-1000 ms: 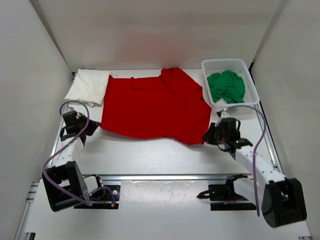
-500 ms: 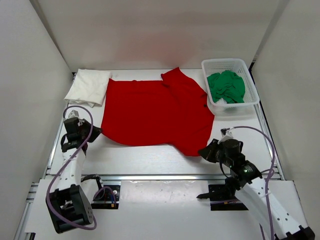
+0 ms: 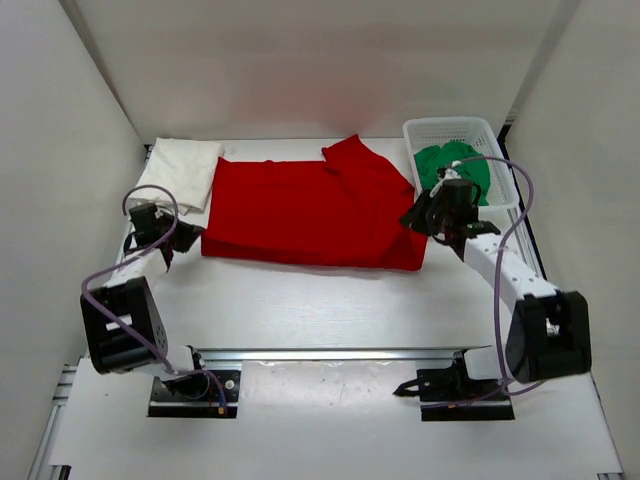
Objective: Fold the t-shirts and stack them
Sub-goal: Grap the side of the flattened tshirt closest away from the robot with both arms, then fold the flattened tshirt in 1/3 of the way
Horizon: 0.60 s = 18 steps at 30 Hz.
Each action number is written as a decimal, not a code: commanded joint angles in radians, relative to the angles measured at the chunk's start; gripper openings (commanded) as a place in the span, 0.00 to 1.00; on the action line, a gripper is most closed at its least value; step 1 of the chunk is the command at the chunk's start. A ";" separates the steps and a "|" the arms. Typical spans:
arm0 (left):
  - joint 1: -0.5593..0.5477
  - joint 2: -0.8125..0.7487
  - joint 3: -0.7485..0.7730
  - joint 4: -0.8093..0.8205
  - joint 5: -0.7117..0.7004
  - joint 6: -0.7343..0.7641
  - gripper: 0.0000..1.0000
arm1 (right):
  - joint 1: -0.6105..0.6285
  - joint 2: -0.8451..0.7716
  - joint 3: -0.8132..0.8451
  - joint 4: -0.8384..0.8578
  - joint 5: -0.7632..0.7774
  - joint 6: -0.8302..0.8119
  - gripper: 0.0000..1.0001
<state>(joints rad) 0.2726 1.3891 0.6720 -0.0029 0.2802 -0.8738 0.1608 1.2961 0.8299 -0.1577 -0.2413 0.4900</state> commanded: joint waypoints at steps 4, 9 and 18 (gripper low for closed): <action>-0.033 0.158 0.181 0.057 -0.045 -0.018 0.00 | -0.056 0.227 0.199 0.101 0.008 -0.065 0.00; -0.038 0.296 0.271 0.043 -0.042 -0.018 0.00 | -0.067 0.386 0.360 0.122 0.007 -0.094 0.00; -0.012 0.338 0.299 0.032 -0.029 0.035 0.40 | -0.032 0.620 0.641 0.067 0.028 -0.119 0.16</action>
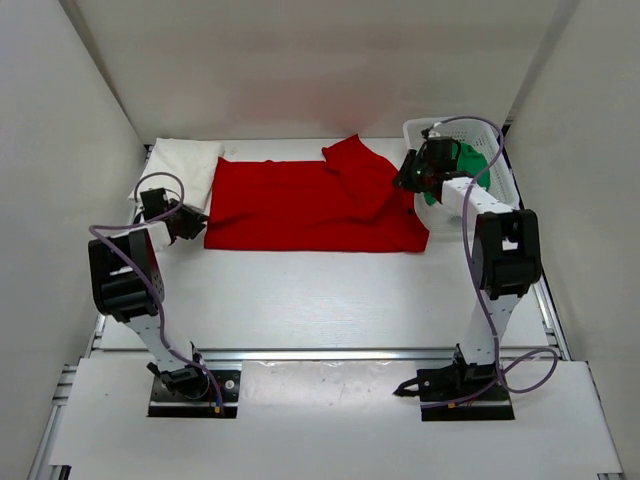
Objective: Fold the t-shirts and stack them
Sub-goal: Fold the flattened tshirt in 1/3 of the way
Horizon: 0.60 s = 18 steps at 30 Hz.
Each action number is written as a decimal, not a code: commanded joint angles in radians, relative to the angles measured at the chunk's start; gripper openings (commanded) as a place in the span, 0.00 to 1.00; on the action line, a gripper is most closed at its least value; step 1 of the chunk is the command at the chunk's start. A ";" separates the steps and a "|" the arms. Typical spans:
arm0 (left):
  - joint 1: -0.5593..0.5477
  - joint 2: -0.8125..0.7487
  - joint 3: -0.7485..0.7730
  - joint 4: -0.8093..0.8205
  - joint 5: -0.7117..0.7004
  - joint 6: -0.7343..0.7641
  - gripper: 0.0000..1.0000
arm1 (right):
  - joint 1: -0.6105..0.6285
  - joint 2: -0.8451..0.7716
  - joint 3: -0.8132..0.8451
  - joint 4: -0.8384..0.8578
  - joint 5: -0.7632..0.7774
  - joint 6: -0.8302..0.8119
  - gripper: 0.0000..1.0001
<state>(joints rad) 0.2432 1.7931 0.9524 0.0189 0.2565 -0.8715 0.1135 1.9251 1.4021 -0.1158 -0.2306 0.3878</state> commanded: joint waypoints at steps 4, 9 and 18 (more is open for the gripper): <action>0.021 -0.196 -0.070 -0.019 -0.054 0.089 0.41 | 0.048 -0.078 0.072 -0.021 0.068 -0.050 0.33; 0.025 -0.333 -0.272 0.006 -0.050 0.108 0.47 | 0.055 -0.337 -0.292 0.152 0.044 0.041 0.00; 0.022 -0.187 -0.279 0.033 0.015 0.078 0.52 | -0.037 -0.629 -0.865 0.330 0.025 0.121 0.25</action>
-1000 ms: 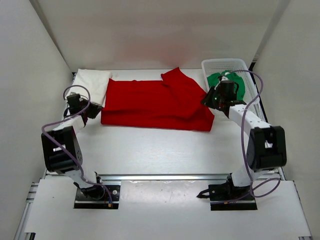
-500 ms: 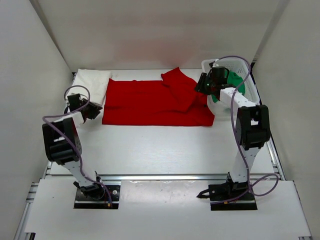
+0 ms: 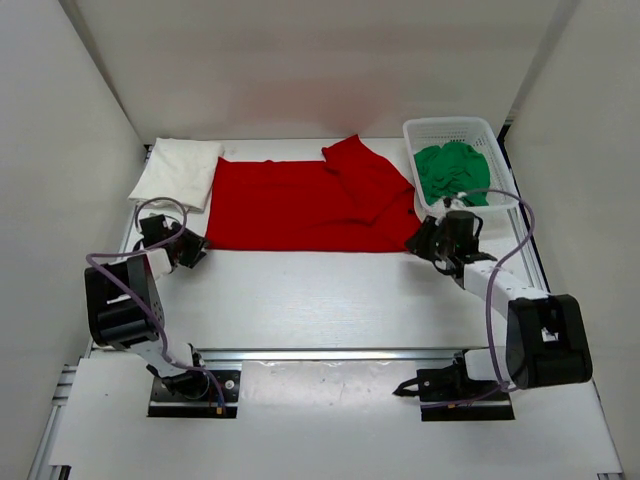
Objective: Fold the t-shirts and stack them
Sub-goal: Fold the flattened tshirt in 1/3 of the way
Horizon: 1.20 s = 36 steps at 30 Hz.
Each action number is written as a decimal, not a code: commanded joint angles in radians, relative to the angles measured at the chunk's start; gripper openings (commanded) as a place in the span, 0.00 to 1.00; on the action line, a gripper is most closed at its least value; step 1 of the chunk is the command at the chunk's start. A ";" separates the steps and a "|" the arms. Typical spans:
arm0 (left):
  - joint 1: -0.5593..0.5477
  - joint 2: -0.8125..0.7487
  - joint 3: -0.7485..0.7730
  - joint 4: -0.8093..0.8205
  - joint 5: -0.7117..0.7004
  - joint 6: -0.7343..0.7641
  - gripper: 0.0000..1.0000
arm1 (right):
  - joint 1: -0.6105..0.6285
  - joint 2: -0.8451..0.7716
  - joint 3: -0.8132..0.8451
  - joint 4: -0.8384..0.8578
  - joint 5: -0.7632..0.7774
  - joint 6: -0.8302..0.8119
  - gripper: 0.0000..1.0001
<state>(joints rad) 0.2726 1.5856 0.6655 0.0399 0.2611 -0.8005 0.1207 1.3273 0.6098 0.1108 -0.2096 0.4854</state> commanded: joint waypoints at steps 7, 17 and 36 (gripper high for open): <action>-0.009 0.079 0.029 0.040 0.010 -0.006 0.33 | -0.119 0.098 -0.075 0.170 -0.004 0.030 0.45; -0.042 0.143 0.149 -0.004 -0.048 0.021 0.00 | -0.133 0.289 0.067 0.214 -0.011 0.038 0.00; 0.155 -0.143 -0.058 -0.248 -0.013 0.138 0.00 | -0.181 -0.288 -0.418 0.019 -0.057 0.110 0.00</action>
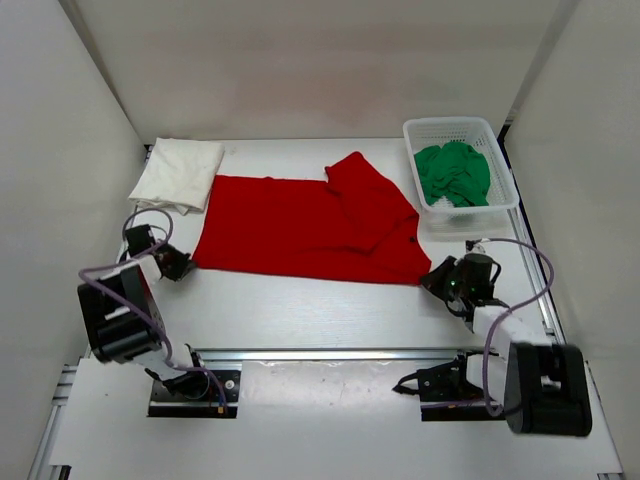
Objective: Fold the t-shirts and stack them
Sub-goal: Fold the flattened tshirt in 1/3 of the way
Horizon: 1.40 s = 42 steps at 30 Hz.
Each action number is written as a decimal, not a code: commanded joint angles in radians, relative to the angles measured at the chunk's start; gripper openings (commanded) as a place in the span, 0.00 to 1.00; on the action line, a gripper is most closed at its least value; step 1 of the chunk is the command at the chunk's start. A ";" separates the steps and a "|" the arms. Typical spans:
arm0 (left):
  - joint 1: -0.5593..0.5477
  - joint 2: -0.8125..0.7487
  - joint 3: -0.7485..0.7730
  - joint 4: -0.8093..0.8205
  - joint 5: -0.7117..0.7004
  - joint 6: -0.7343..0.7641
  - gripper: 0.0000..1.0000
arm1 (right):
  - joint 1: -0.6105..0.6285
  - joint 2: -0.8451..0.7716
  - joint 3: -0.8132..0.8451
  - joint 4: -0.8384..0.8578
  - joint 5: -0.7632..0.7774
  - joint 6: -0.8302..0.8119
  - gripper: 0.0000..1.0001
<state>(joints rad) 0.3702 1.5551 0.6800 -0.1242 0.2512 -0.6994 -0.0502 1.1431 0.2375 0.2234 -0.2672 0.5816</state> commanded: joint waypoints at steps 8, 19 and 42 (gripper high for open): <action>0.128 -0.483 -0.359 -0.247 0.000 0.049 0.22 | -0.030 -0.570 -0.118 -0.438 0.048 0.080 0.00; -0.051 -0.478 -0.148 -0.278 -0.134 0.132 0.79 | 0.003 -0.646 0.005 -0.490 0.084 0.005 0.52; -0.889 -0.334 -0.171 0.213 -0.167 -0.015 0.42 | 0.441 0.170 0.273 -0.007 0.114 -0.075 0.00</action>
<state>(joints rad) -0.4973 1.1694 0.5110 -0.0391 0.0586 -0.6769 0.3733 1.2713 0.4858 0.1120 -0.1524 0.5194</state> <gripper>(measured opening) 0.423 0.005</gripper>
